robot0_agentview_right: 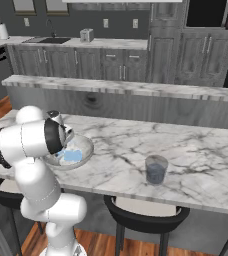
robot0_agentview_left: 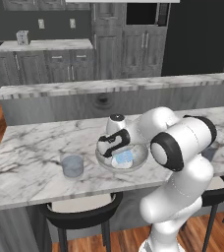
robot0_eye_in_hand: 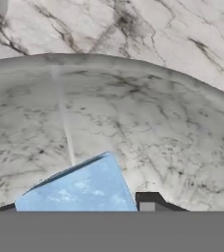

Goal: There are four ice cubes in the ice bowl. Place two ice cubes in each glass of water.

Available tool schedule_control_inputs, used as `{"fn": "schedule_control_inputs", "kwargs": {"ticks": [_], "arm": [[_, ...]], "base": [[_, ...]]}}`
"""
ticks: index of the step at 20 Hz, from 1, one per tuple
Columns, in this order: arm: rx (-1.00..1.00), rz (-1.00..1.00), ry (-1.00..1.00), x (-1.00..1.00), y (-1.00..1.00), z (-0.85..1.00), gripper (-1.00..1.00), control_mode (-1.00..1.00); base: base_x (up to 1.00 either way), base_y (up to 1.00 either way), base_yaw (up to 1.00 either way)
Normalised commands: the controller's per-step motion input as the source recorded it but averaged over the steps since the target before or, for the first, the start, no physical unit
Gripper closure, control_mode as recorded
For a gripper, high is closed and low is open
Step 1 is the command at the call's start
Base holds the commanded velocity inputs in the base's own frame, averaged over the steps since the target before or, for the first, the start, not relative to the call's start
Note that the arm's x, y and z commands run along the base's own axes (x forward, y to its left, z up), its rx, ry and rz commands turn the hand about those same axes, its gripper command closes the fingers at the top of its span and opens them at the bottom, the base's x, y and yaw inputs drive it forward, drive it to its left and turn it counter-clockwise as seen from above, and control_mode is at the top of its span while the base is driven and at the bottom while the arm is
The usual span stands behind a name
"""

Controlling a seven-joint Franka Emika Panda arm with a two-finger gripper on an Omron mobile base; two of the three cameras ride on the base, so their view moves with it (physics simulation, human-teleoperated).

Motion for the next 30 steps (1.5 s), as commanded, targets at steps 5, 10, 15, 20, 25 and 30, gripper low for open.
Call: {"fn": "schedule_control_inputs", "kwargs": {"ticks": [5, 10, 15, 20, 25, 30], "arm": [[0.0, -0.03, 0.0, -0.08, -0.13, 0.31, 1.0, -1.0], [0.1, -0.11, 0.0, -0.44, -0.54, 0.53, 1.0, -1.0], [0.12, -0.26, 0.0, -0.7, -0.62, 0.4, 1.0, -1.0], [0.03, -0.42, 0.02, -0.53, -0.51, 0.49, 1.0, -1.0], [0.0, -0.5, 0.17, -0.28, -0.75, 0.55, 1.0, -1.0], [0.19, -0.48, 0.14, -0.17, -1.0, 0.19, 1.0, -1.0]], "base": [[0.0, 0.0, 0.0], [0.0, 0.0, 0.0], [0.0, 0.0, 0.0], [0.0, 0.0, 0.0], [0.0, 0.0, 0.0], [0.0, 0.0, 0.0]]}}
